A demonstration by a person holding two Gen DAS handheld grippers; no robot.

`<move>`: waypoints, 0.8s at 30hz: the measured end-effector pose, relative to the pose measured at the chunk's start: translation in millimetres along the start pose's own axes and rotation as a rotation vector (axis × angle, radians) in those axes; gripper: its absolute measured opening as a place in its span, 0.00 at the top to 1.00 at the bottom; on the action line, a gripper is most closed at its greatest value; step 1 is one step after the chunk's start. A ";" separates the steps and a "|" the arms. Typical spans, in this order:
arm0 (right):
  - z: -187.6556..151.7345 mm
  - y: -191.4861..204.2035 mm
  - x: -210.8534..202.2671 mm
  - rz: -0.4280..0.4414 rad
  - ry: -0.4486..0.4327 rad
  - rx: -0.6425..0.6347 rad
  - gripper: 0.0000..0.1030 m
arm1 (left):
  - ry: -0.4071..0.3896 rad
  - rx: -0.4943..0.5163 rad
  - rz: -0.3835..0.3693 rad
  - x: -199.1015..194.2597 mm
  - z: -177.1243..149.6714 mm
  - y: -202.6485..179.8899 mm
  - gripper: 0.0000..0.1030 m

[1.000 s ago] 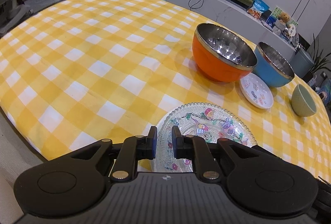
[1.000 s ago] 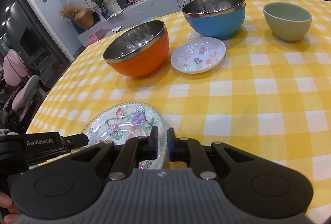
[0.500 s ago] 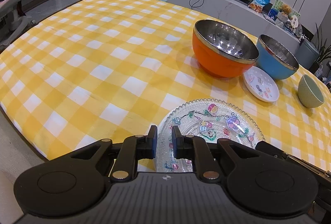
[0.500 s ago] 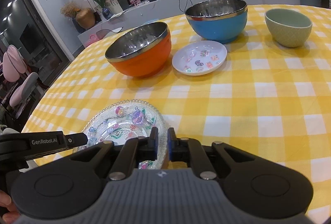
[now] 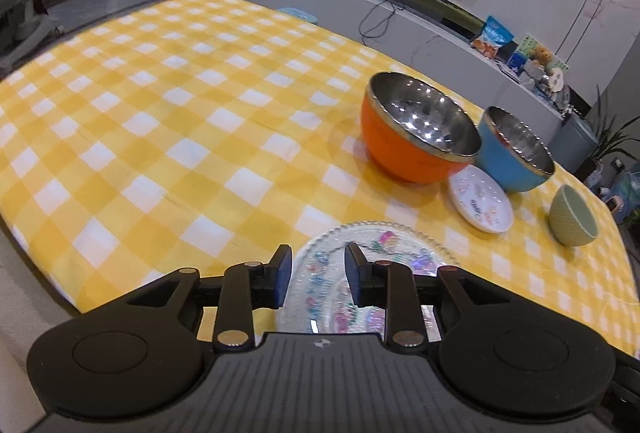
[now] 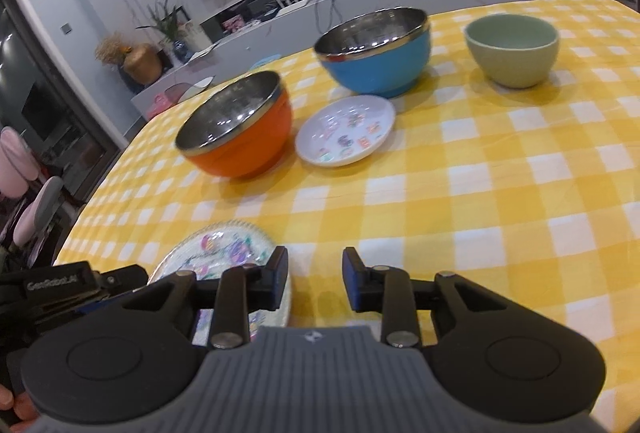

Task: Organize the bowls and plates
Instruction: 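Open both grippers to release the glass plate, then move both grippers to the small white sticker plate and close on its rim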

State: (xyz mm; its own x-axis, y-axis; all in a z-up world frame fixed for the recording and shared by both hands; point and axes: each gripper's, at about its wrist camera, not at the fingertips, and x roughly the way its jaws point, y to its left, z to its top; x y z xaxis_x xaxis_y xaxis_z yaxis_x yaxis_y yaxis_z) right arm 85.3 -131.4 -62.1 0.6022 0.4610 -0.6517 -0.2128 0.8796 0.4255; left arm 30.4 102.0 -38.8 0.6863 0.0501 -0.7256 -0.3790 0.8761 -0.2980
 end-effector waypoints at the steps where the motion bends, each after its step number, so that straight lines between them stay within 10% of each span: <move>1: 1.6 -1.1 -0.5 -0.006 -0.003 0.000 0.71 | 0.005 -0.008 -0.014 0.4 0.7 -1.2 0.69; 15: 36.3 -31.6 0.2 -0.010 -0.057 0.133 0.67 | -0.012 -0.012 -0.254 26.6 16.4 -56.8 0.67; 24: 65.0 -40.3 22.7 -0.052 -0.064 0.128 0.67 | 0.015 -0.009 -0.257 60.1 23.9 -89.1 0.67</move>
State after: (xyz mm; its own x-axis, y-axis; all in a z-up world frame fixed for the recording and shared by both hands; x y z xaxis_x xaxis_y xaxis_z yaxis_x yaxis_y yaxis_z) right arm 157.6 -164.1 -53.2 0.6589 0.4035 -0.6349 -0.0833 0.8779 0.4716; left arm 120.3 38.4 -40.9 0.7517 -0.1809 -0.6343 -0.1986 0.8550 -0.4791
